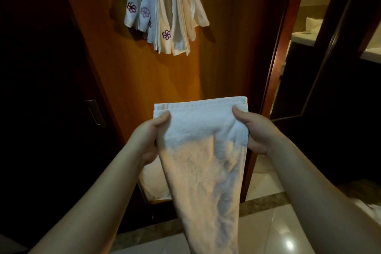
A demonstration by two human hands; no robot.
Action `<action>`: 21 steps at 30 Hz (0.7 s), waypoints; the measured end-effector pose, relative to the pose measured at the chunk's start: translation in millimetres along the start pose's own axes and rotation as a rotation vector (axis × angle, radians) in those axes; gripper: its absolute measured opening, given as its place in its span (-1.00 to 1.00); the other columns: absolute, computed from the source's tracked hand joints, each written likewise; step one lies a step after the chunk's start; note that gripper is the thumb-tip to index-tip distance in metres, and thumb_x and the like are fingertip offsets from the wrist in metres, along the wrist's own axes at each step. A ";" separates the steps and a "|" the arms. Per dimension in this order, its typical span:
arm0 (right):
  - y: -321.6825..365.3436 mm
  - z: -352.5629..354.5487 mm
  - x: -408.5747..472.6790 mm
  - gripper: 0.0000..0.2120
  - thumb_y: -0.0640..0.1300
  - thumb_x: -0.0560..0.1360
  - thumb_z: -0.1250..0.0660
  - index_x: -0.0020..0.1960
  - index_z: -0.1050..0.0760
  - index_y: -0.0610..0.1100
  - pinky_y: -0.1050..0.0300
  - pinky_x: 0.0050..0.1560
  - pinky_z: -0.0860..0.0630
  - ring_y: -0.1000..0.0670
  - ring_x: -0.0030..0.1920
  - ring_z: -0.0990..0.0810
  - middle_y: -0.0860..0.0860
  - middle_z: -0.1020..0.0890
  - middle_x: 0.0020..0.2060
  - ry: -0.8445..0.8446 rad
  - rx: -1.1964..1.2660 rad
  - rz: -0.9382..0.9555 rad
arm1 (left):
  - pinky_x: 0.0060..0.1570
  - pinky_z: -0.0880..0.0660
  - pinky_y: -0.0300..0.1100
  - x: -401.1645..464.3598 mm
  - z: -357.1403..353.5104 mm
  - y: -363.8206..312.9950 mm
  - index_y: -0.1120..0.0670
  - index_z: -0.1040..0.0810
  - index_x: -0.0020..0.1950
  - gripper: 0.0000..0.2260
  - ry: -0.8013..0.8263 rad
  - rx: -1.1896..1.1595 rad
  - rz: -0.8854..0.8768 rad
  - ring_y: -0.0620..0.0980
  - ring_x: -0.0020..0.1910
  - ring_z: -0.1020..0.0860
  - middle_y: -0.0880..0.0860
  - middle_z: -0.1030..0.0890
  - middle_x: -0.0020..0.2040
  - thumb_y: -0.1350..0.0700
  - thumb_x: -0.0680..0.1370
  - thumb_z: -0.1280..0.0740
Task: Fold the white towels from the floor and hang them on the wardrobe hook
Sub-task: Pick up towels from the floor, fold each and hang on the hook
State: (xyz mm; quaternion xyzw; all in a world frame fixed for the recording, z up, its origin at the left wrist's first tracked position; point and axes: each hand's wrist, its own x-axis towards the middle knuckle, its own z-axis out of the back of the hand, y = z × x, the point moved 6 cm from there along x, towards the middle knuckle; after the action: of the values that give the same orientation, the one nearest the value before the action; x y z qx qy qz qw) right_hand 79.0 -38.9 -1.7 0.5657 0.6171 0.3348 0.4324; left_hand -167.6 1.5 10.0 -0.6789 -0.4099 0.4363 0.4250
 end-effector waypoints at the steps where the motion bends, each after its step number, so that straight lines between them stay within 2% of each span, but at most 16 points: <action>1: -4.8 0.1 -1.5 -0.51 0.07 0.48 -0.44 0.29 -0.56 -0.20 -0.13 0.14 -0.62 -0.20 0.17 -0.68 -0.19 -0.68 0.16 -0.053 -0.028 0.033 | 0.24 -0.53 0.19 -1.9 -1.6 3.1 0.18 -0.60 0.24 -0.69 -0.038 -0.013 -0.035 0.19 0.07 -0.69 0.17 -0.71 0.09 0.01 0.60 -0.35; 3: -15.5 -1.4 -8.9 -0.64 0.13 0.56 -0.36 0.12 -0.66 -0.14 -0.11 0.15 -0.59 -0.13 0.05 -0.73 -0.12 -0.74 0.03 -0.197 -0.159 0.116 | 0.21 -0.55 0.18 -8.0 -5.7 10.8 0.15 -0.63 0.19 -0.74 -0.123 0.002 -0.128 0.15 0.02 -0.70 0.13 -0.73 0.04 0.01 0.63 -0.33; 4: -21.5 -3.5 -14.9 -0.63 0.18 0.57 -0.31 0.08 -0.67 -0.09 -0.11 0.14 -0.59 -0.08 0.00 -0.74 -0.06 -0.75 -0.02 -0.277 -0.246 0.149 | 0.19 -0.56 0.17 -11.8 -8.1 14.8 0.10 -0.65 0.15 -0.77 -0.164 0.023 -0.179 0.12 0.01 -0.71 0.09 -0.73 0.02 -0.01 0.63 -0.32; 7: -40.9 -16.9 -35.5 -0.56 0.30 0.58 -0.18 0.10 -0.64 0.00 -0.07 0.03 -0.64 -0.04 -0.11 -0.73 0.01 -0.74 -0.11 -0.470 -0.384 0.203 | 0.08 -0.59 0.05 -26.8 -18.6 26.6 -0.07 -0.71 -0.01 -0.79 -0.252 0.043 -0.318 -0.02 -0.02 -0.71 -0.02 -0.74 -0.03 -0.04 0.65 -0.28; 9: -52.4 -29.8 -46.0 -0.57 0.29 0.62 -0.12 0.09 -0.62 0.03 0.11 -0.15 -0.59 0.01 -0.12 -0.71 0.04 -0.72 -0.10 -0.503 -0.407 0.234 | -0.01 -0.58 -0.06 -39.2 -29.5 33.2 -0.22 -0.69 -0.08 -0.76 -0.281 0.062 -0.379 -0.13 -0.05 -0.70 -0.11 -0.73 -0.06 -0.08 0.66 -0.25; 11: -61.0 -43.8 -52.5 -0.59 0.27 0.65 -0.08 0.16 -0.59 0.08 0.27 -0.19 -0.49 0.21 -0.11 -0.68 0.19 -0.72 -0.11 -0.478 -0.425 0.257 | 0.00 -0.58 -0.07 -49.2 -40.3 41.6 -0.30 -0.66 -0.11 -0.75 -0.280 0.094 -0.393 -0.16 -0.08 -0.69 -0.12 -0.72 -0.09 -0.12 0.66 -0.23; 14: -69.2 -62.8 -57.3 -0.55 0.30 0.63 -0.03 0.24 -0.55 0.10 0.46 -0.24 -0.49 0.29 -0.09 -0.65 0.19 -0.71 -0.06 -0.363 -0.437 0.258 | 0.03 -0.58 -0.08 -57.5 -47.1 50.4 -0.25 -0.65 -0.08 -0.77 -0.248 0.094 -0.407 -0.15 -0.06 -0.68 -0.09 -0.72 -0.08 -0.09 0.66 -0.22; 16: -70.9 -75.0 -60.1 -0.59 0.33 0.55 -0.03 0.17 -0.51 0.19 0.55 -0.26 -0.44 0.37 -0.08 -0.62 0.32 -0.69 -0.10 -0.252 -0.419 0.259 | -0.03 -0.57 -0.22 -60.9 -53.4 53.0 -0.15 -0.61 -0.02 -0.82 -0.238 0.118 -0.438 -0.23 -0.08 -0.67 -0.03 -0.71 -0.10 -0.08 0.65 -0.22; 18: -70.9 -85.1 -62.5 -0.68 0.33 0.51 -0.02 0.10 -0.44 0.28 0.60 -0.23 -0.40 0.46 -0.07 -0.57 0.49 -0.62 -0.16 -0.160 -0.402 0.252 | -0.16 -0.48 -0.44 -62.0 -69.0 60.9 -0.08 -0.56 0.00 -0.88 -0.241 0.115 -0.411 -0.37 -0.17 -0.62 -0.02 -0.67 -0.20 0.00 0.66 -0.24; 19: -70.4 -88.7 -63.4 -0.70 0.32 0.51 -0.02 0.08 -0.43 0.28 0.62 -0.22 -0.39 0.48 -0.07 -0.56 0.51 -0.61 -0.17 -0.127 -0.398 0.255 | -0.19 -0.46 -0.48 -63.3 -73.3 65.2 -0.08 -0.54 0.05 -0.91 -0.269 0.076 -0.391 -0.41 -0.21 -0.60 -0.06 -0.65 -0.24 0.03 0.65 -0.25; 21: -69.9 -92.0 -63.8 -0.72 0.28 0.54 -0.02 0.07 -0.44 0.26 0.62 -0.21 -0.40 0.48 -0.07 -0.56 0.51 -0.61 -0.19 -0.065 -0.385 0.271 | -0.05 -0.48 -0.41 -60.4 -68.9 74.3 -0.06 -0.53 0.06 -0.86 -0.265 0.010 -0.376 -0.40 -0.19 -0.60 -0.09 -0.65 -0.21 -0.09 0.60 -0.27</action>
State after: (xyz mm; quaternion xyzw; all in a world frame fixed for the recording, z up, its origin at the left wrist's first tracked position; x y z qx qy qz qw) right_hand -34.4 -104.4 -18.0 0.5610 0.4460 0.4829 0.5031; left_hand -106.1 -92.1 -27.0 -0.5252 -0.5793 0.4370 0.4445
